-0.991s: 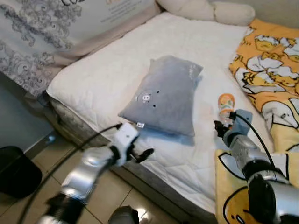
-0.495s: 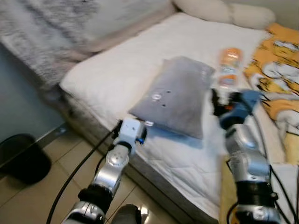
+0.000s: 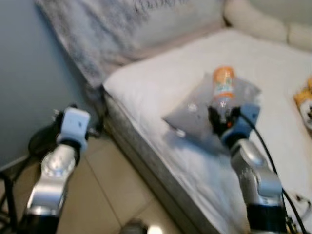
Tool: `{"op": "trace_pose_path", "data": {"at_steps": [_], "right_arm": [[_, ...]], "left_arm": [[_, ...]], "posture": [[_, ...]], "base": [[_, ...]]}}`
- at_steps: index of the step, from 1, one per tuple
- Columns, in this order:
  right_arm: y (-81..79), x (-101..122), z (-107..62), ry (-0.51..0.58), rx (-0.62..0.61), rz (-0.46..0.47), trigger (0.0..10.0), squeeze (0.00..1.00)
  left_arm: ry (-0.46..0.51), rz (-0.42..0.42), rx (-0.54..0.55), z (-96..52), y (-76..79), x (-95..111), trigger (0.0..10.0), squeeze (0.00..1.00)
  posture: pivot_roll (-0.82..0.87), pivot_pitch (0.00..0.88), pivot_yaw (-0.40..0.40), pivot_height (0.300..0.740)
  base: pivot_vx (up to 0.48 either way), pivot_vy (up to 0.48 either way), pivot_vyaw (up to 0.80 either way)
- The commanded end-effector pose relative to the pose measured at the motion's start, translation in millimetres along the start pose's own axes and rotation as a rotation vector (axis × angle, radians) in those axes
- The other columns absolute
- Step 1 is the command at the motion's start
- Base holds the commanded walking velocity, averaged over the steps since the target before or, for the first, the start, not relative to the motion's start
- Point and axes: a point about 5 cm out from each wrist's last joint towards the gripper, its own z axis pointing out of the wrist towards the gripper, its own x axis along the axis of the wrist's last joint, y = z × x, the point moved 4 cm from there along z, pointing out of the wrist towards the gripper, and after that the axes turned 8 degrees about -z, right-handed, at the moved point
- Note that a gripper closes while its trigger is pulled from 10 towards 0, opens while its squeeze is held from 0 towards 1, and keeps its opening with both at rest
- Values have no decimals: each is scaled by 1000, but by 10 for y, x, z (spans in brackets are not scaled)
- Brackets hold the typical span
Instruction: Clean up the room
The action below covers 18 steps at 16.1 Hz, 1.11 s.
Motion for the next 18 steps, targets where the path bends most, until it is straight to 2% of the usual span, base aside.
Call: {"op": "trace_pose_path", "data": {"at_steps": [1, 4, 6, 7, 10, 12, 16, 18], "right_arm": [[-2, 6, -6, -5, -4, 10, 10000, 0], [-59, -12, -25, -31, 8, 19, 10000, 0], [-87, -76, -33, -62, 17, 19, 10000, 0], [-100, -114, -37, -76, 25, 19, 10000, 0], [-142, -220, -57, -122, 36, 19, 10000, 0], [-241, -268, -45, -138, 74, -4, 10000, 0], [-230, -353, -54, -169, 81, -50, 10000, 0], [-242, -384, -46, -176, 95, -71, 10000, 0]], "left_arm": [[-4, 1, 18, -24, 41, 55, 10000, 0], [-18, -103, 43, -79, 179, 117, 10000, 0], [18, -109, 65, -102, 245, 195, 10000, 0], [39, -117, 73, -119, 253, 231, 10000, 0], [-8, -139, 85, -174, 241, 158, 10000, 0], [-6, -145, 75, -198, 220, 162, 10000, 0], [-26, -149, 71, -222, 211, 123, 10000, 0], [-33, -150, 66, -222, 227, 113, 10000, 0]], "posture": [[123, 0, 20, 740], [122, 0, 23, 740], [131, 0, 18, 740], [132, 0, 16, 740], [149, 0, -3, 740], [160, 0, -9, 740], [153, 0, -6, 740], [163, 0, -11, 740]], "base": [[0, 0, 800], [0, 0, 800], [0, 0, 800], [0, 0, 800], [0, 0, 800], [274, 0, 0], [367, 0, 0], [379, 0, 800]]}}
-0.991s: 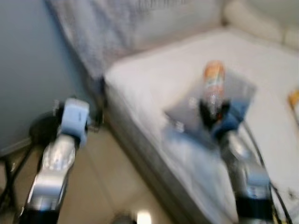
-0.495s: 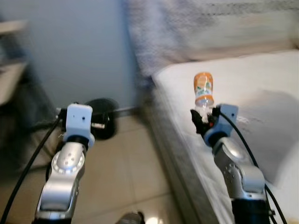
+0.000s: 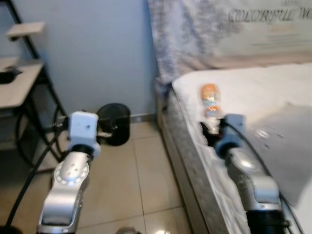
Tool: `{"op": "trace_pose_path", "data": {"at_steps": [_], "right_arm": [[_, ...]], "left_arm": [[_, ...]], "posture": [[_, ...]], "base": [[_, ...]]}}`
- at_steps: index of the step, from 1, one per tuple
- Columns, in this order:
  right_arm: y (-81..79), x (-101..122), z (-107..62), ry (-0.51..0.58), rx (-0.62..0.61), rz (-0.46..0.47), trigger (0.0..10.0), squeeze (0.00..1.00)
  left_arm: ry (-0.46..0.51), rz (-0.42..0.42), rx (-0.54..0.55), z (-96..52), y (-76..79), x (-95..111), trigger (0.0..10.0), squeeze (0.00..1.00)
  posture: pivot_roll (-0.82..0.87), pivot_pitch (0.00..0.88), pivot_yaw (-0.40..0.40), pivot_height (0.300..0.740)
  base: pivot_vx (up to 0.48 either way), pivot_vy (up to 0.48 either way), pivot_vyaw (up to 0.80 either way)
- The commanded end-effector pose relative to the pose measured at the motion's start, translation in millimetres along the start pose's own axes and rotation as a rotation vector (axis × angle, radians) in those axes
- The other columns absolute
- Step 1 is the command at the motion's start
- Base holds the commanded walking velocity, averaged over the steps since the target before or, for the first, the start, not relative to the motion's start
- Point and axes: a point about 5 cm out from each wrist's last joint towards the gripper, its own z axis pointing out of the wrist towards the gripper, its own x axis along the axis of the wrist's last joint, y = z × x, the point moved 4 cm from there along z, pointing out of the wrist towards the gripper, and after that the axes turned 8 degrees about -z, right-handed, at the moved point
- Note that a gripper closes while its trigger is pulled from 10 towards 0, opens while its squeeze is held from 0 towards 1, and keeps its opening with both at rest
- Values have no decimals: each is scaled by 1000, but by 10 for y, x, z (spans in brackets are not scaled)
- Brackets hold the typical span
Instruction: Clean up the room
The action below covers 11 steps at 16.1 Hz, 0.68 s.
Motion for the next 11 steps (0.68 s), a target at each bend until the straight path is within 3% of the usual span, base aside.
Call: {"op": "trace_pose_path", "data": {"at_steps": [1, 11], "right_arm": [[-155, 13, 42, 3, 47, -4, 10000, 0], [-185, 43, 89, 20, 57, -83, 10000, 0]], "left_arm": [[-16, 15, 22, -8, -80, -16, 10000, 0], [-42, 13, 32, 13, -102, -115, 10000, 0]], "posture": [[162, 0, -11, 740], [166, 0, -16, 740]], "base": [[375, 0, 800], [386, 0, 0]]}}
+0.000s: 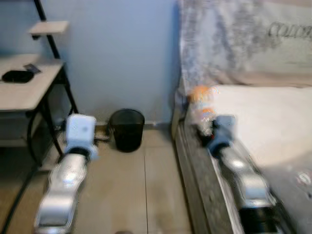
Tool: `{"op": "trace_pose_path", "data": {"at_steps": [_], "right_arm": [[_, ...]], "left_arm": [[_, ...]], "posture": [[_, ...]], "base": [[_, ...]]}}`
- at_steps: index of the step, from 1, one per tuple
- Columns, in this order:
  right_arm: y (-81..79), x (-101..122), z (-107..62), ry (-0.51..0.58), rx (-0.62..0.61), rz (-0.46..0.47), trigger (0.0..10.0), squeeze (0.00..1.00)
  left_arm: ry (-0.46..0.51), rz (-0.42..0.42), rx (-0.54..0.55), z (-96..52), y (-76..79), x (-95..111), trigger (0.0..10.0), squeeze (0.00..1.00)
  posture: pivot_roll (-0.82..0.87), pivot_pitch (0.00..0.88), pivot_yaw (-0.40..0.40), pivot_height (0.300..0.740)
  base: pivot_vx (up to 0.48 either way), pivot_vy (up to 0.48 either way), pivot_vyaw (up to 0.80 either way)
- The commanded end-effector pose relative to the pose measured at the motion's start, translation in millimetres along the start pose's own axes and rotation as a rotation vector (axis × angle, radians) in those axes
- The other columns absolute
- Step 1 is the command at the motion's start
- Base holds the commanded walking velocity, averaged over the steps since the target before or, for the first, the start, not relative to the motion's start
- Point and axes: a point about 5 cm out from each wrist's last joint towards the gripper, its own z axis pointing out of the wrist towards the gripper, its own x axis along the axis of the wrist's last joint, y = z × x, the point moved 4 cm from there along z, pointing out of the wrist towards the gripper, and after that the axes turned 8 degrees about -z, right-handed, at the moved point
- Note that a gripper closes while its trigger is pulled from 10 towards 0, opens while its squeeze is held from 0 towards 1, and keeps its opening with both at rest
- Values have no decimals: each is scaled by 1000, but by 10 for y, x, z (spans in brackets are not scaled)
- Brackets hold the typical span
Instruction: Clean up the room
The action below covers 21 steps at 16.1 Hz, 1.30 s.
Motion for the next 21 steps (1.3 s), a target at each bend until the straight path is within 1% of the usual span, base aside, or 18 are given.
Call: {"op": "trace_pose_path", "data": {"at_steps": [1, 3, 5, 13, 21], "right_arm": [[141, 42, -13, 16, -36, -11, 10000, 0], [140, 45, -5, 19, -43, -6, 10000, 0], [160, 36, -3, 18, -59, 23, 10000, 0], [202, 11, -7, 13, -79, 19, 10000, 0], [193, -50, -4, -11, -71, 13, 10000, 0]], "left_arm": [[15, -2, -28, 24, 92, 39, 10000, 0], [17, -3, -29, 41, 97, 37, 10000, 0], [19, -2, -28, 49, 90, 37, 10000, 0], [15, -7, -29, 65, 74, 10, 10000, 0], [6, 1, -35, 23, 75, -17, 10000, 0]], "posture": [[166, 0, -15, 740], [167, 0, -13, 740], [168, 0, -14, 740], [165, 0, -7, 740], [170, 0, -13, 740]], "base": [[386, 0, 0], [390, 0, 578], [390, 0, 0], [390, 0, 0], [390, 0, 0]]}}
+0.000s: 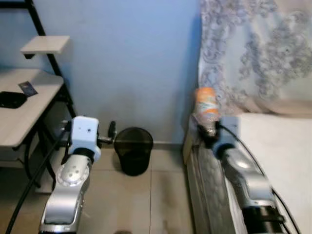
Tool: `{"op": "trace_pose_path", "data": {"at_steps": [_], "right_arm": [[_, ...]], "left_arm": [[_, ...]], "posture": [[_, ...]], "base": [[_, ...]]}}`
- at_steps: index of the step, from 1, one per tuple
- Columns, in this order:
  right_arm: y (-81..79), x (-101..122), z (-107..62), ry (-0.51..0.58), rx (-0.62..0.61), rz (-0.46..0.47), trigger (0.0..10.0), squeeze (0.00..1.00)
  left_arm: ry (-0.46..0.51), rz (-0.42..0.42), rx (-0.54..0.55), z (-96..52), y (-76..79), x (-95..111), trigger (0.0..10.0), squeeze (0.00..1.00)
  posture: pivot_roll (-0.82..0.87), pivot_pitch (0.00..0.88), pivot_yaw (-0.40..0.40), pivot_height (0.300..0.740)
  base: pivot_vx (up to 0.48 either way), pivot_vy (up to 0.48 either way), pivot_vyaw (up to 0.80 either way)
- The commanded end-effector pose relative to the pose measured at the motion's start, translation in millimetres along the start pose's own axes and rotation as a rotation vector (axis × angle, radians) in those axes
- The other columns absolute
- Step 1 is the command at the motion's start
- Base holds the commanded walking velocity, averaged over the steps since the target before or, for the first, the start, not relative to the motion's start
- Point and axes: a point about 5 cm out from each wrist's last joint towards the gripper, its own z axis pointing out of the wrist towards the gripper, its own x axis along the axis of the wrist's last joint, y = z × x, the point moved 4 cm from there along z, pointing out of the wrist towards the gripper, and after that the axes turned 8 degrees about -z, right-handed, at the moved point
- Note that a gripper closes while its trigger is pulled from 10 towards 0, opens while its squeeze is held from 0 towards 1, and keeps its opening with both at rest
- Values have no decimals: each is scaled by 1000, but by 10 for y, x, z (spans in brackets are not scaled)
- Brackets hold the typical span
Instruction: Clean up the room
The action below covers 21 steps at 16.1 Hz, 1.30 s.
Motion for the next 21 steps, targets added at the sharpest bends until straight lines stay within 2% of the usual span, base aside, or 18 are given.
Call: {"op": "trace_pose_path", "data": {"at_steps": [1, 5, 7, 9, 15, 16, 18, 21], "right_arm": [[-122, 61, 19, 15, 33, -5, 10000, 0], [-134, 31, 10, 6, 49, -30, 10000, 0], [-144, 4, 19, -7, 51, -61, 10000, 0], [-135, -29, 25, -22, 45, -55, 10000, 0], [-212, -60, 44, -36, 107, -104, 10000, 0], [-227, -68, 44, -38, 111, -122, 10000, 0], [-228, -105, 53, -57, 105, -119, 10000, 0], [-225, -147, 58, -77, 112, -110, 10000, 0]], "left_arm": [[-1, 14, 20, -15, -72, 12, 10000, 0], [-13, 20, 3, -29, -51, -20, 10000, 0], [-12, 23, -3, -28, -44, -16, 10000, 0], [-15, 28, -8, -33, -35, -22, 10000, 0], [-20, 42, -31, -43, -11, -31, 10000, 0], [-20, 47, -37, -49, -4, -33, 10000, 0], [-23, 49, -40, -56, -3, -35, 10000, 0], [-31, 57, -48, -72, 4, -54, 10000, 0]], "posture": [[169, 0, -12, 740], [170, 0, -10, 740], [174, 0, -12, 740], [176, 0, -14, 740], [179, 0, -8, 740], [181, 0, -9, 740], [187, 0, -13, 740], [189, 0, -15, 740]], "base": [[394, 0, 0], [391, 0, 0], [392, 0, 800], [390, 0, 800], [389, 0, 0], [390, 0, 800], [392, 0, 691], [390, 0, 0]]}}
